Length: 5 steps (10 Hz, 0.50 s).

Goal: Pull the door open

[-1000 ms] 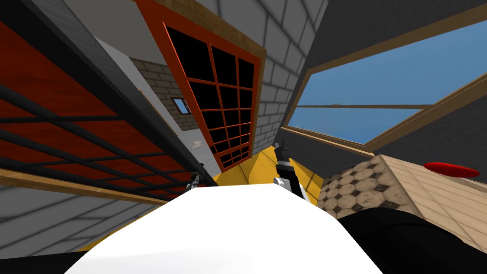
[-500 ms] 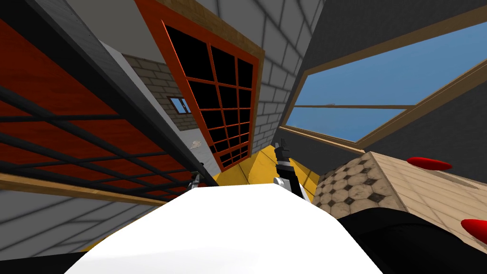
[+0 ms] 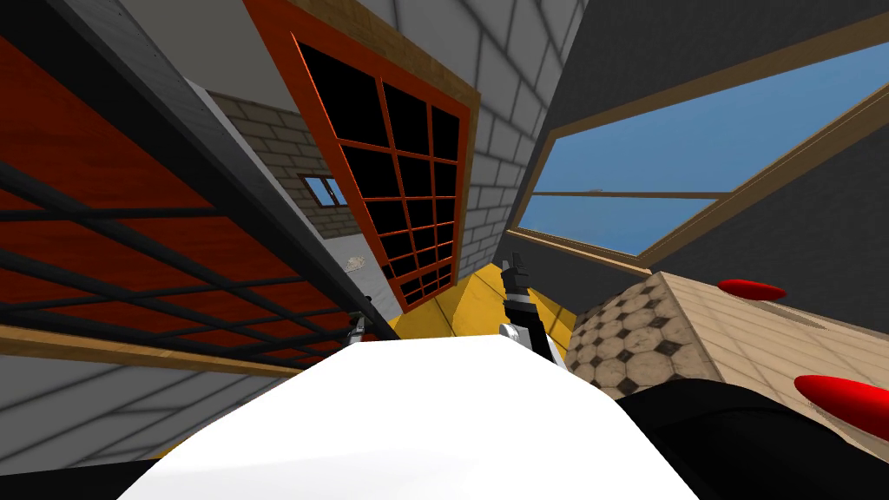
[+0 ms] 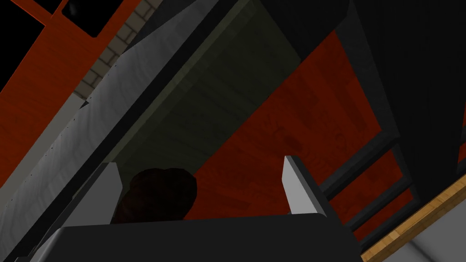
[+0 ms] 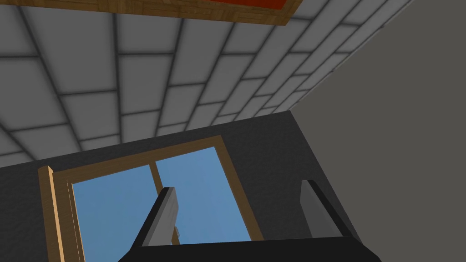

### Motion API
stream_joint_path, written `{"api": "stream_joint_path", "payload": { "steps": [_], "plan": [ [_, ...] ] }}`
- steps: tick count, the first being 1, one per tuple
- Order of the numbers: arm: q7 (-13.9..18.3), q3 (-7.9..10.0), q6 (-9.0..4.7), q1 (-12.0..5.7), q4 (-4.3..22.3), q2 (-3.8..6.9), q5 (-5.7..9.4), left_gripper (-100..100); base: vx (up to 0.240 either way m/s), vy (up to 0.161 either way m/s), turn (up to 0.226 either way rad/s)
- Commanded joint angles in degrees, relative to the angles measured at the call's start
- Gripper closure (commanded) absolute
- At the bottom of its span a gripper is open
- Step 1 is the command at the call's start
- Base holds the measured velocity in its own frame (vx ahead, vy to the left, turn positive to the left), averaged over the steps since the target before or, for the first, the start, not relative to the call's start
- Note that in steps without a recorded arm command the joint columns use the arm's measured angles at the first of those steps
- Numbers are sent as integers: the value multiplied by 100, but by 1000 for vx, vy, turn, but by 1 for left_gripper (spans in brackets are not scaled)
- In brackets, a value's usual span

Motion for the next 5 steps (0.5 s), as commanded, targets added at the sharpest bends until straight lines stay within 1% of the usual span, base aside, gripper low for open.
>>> {"api": "stream_joint_path", "payload": {
  "steps": [1, 3, 4, 5],
  "plan": [
    [274, 128, -39, -52, 119, 172, 96, 100, -34, 18, -53],
    [274, 128, -39, -52, 119, 172, 96, 100, -27, 3, -26],
    [504, 104, -46, -80, 142, 188, 115, 100, -34, 8, -56],
    [661, 78, -54, -109, 167, 205, 135, 100, -64, 16, -66]
  ]
}}
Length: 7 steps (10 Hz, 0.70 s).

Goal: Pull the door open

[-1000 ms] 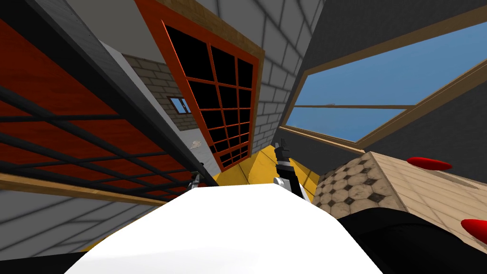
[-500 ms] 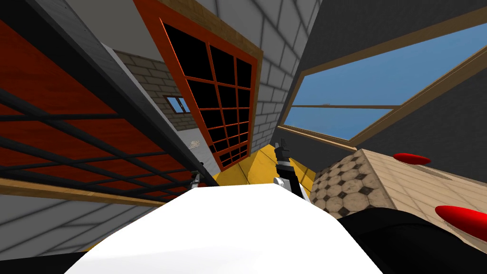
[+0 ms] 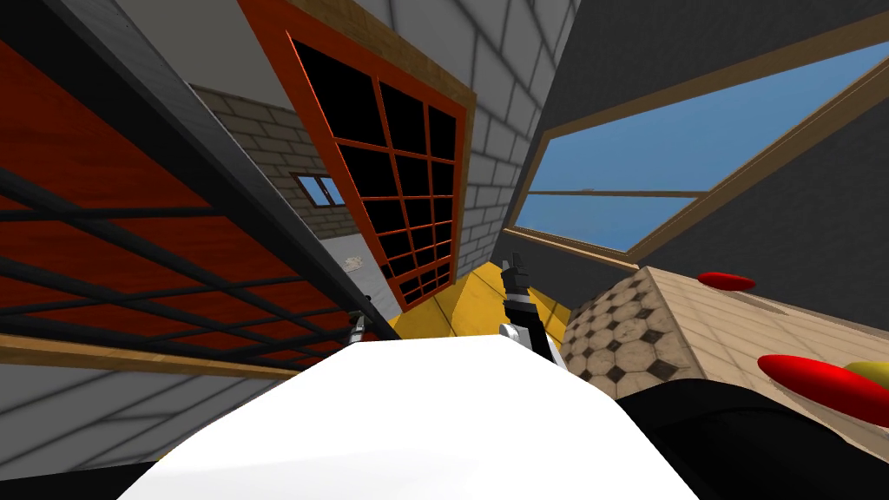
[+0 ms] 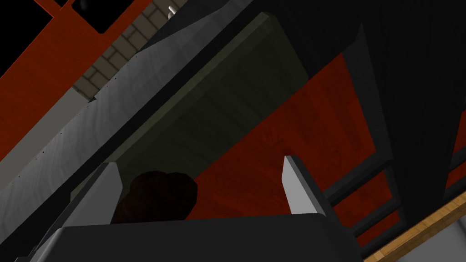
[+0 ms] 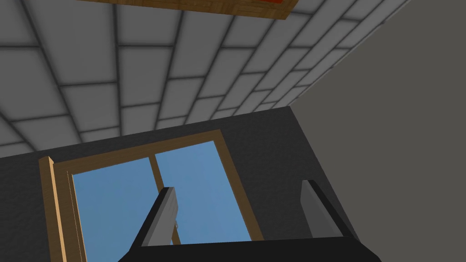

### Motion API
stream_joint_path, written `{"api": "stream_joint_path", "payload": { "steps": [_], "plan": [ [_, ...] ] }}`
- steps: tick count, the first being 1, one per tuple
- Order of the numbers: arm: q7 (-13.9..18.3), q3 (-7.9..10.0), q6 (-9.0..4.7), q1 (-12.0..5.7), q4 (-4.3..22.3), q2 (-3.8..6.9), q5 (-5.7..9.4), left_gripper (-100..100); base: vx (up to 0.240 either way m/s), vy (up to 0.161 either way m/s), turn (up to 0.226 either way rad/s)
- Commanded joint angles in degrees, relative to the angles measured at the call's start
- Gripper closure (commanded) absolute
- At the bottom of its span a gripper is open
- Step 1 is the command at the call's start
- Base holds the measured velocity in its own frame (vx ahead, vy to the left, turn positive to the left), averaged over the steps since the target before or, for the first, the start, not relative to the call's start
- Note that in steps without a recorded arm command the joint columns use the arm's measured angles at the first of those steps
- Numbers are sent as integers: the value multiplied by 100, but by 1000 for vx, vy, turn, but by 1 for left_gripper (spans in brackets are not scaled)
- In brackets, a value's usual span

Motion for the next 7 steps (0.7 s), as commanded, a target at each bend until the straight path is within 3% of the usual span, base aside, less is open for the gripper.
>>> {"api": "stream_joint_path", "payload": {
  "steps": [1, 2, 3, 6, 7],
  "plan": [
    [226, 104, 84, 71, -139, 98, 69, 100, -38, 21, -31],
    [226, 104, 84, 71, -139, 98, 69, 100, -12, 24, -26],
    [459, 78, 76, 41, -115, 115, 89, 100, -31, 22, -59],
    [460, 78, 76, 41, -115, 115, 89, 100, -14, 4, -10],
    [691, 52, 68, 12, -90, 131, 109, 100, -30, -1, -45]
  ]
}}
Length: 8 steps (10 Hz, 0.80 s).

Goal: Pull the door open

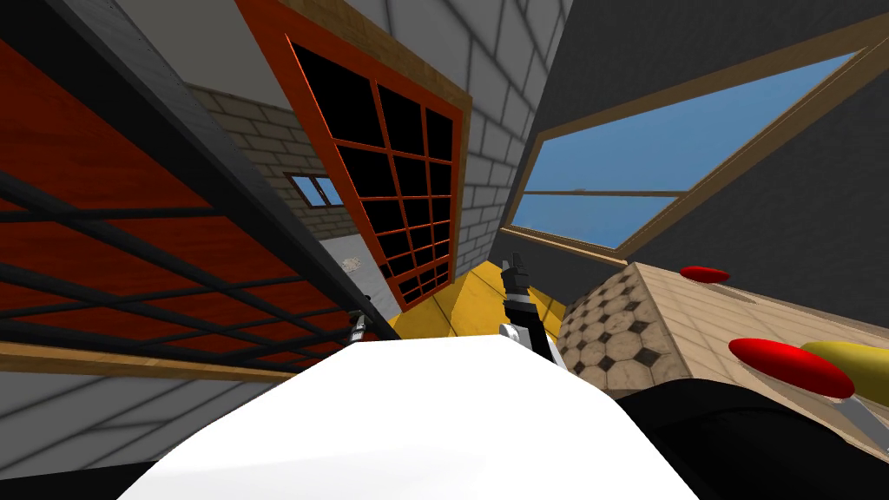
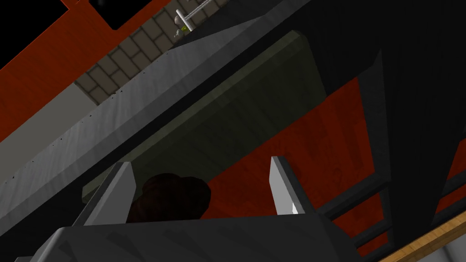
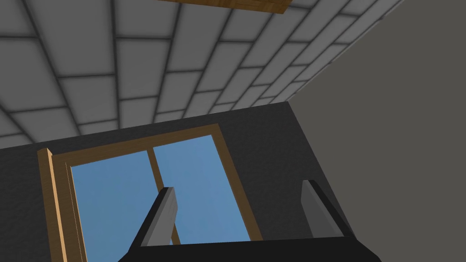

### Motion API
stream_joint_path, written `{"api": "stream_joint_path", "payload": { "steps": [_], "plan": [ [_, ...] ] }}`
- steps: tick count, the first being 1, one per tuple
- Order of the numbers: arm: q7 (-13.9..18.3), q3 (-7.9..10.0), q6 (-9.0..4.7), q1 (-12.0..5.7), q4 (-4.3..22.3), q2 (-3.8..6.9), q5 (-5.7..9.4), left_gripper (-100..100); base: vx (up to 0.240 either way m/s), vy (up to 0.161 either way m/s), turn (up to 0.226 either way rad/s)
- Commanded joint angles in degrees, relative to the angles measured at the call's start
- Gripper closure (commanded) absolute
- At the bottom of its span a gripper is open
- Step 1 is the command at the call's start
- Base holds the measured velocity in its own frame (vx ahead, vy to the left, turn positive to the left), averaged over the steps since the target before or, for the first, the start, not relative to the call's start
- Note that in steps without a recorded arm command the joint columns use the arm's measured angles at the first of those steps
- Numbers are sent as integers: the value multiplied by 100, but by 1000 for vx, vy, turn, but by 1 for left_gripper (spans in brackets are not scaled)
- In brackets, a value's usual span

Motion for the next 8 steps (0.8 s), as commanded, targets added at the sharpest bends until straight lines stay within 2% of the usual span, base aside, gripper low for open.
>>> {"api": "stream_joint_path", "payload": {
  "steps": [1, 4, 8],
  "plan": [
    [150, 154, -33, -20, 101, 181, 94, 100, -45, 18, -42],
    [580, 100, -50, -80, 152, 215, 135, 100, -39, 16, -57],
    [620, 100, -50, -80, 152, 215, 135, 100, -18, 9, -10]
  ]
}}
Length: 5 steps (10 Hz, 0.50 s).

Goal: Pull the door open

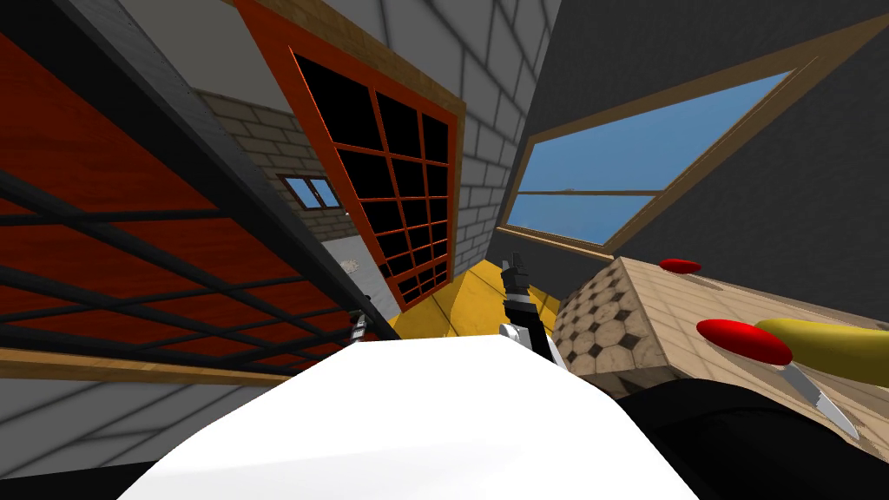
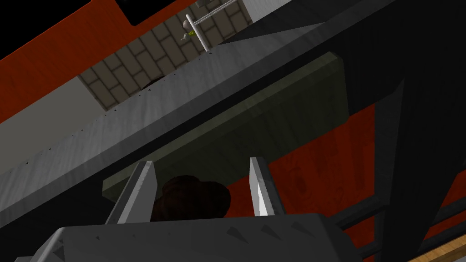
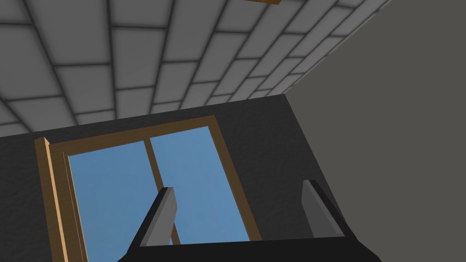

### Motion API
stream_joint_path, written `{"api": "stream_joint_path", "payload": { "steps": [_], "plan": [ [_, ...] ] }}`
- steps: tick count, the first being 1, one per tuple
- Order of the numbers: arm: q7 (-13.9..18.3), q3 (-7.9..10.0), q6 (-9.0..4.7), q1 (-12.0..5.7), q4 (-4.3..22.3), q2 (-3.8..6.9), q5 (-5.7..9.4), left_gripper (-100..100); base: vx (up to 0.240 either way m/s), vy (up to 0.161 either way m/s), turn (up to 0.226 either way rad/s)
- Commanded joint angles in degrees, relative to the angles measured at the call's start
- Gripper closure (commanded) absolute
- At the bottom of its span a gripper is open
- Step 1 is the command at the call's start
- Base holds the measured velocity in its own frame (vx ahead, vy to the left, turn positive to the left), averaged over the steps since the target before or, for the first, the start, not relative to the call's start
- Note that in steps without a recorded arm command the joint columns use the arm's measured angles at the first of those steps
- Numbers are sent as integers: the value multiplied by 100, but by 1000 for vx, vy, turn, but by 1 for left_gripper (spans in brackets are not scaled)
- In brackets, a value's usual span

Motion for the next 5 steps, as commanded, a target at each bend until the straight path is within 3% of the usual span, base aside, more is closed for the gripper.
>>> {"api": "stream_joint_path", "payload": {
  "steps": [1, 5],
  "plan": [
    [9, 206, -163, -88, 286, 272, 108, 100, 1, -6, 16],
    [9, 206, -163, -88, 355, 272, 108, 100, -3, -2, 0]
  ]
}}
